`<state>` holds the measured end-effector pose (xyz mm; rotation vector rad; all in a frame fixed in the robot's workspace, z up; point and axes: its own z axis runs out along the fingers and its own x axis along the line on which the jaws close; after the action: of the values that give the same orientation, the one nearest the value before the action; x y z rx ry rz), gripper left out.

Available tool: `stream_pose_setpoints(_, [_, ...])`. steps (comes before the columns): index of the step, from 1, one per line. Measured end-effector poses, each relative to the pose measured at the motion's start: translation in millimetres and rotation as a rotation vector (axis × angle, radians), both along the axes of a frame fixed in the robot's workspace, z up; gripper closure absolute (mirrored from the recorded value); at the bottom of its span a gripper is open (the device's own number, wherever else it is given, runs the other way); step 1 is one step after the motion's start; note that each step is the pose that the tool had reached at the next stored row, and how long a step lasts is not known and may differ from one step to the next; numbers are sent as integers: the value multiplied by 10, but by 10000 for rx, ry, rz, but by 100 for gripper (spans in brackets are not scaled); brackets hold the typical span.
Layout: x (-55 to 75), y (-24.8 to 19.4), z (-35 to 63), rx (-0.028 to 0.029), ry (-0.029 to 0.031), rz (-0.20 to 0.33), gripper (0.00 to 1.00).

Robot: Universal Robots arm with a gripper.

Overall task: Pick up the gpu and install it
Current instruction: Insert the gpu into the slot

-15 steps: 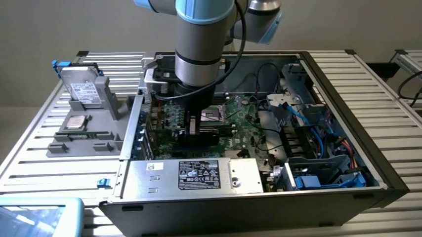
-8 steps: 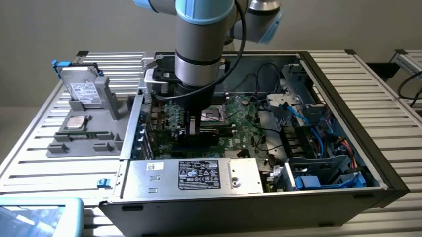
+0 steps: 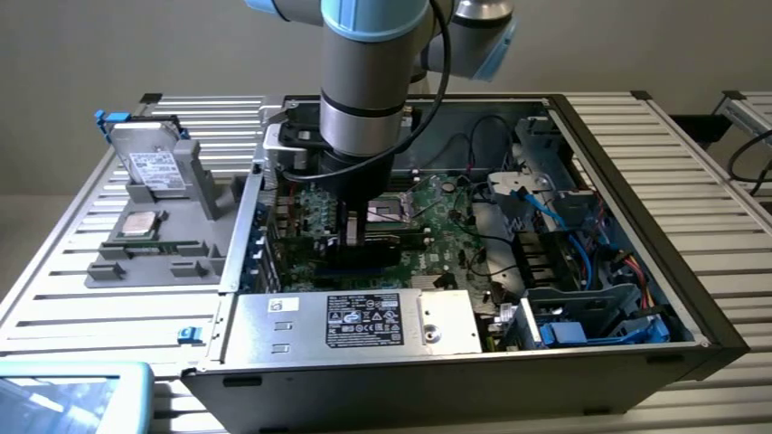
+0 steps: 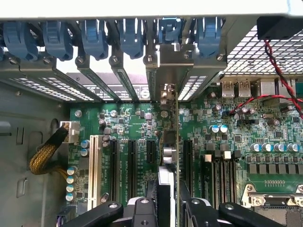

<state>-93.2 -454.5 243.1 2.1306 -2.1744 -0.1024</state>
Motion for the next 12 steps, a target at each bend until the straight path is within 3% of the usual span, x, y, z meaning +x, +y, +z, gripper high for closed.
stream_pose_setpoints(12, [-4,0,-11,-8,-3,119,72])
